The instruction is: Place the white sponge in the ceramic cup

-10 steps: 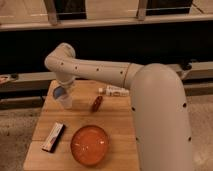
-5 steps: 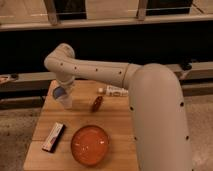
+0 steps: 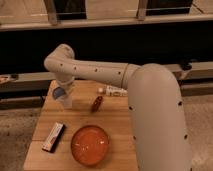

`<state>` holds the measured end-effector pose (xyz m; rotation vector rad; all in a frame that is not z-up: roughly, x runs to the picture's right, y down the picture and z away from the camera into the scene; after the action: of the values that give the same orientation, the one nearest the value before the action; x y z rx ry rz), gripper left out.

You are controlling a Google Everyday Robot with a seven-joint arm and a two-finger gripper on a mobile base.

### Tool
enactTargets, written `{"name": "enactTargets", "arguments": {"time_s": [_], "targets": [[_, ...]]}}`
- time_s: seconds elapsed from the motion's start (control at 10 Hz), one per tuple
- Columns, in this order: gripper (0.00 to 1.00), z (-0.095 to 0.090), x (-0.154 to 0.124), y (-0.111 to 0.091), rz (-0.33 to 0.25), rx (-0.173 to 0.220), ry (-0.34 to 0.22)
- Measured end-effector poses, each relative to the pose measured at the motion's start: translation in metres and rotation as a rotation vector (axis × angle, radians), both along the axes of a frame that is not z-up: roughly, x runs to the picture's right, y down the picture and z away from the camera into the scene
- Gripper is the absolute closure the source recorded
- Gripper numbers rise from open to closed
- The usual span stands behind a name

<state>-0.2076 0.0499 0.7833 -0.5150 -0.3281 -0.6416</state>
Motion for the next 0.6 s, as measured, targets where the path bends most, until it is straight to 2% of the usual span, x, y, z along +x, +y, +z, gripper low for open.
{"name": "enactTargets", "arguments": {"time_s": [0.6], "targets": [[0.97, 0.0038, -0.0023, 0.0008, 0.009, -0.008, 0.011]]}}
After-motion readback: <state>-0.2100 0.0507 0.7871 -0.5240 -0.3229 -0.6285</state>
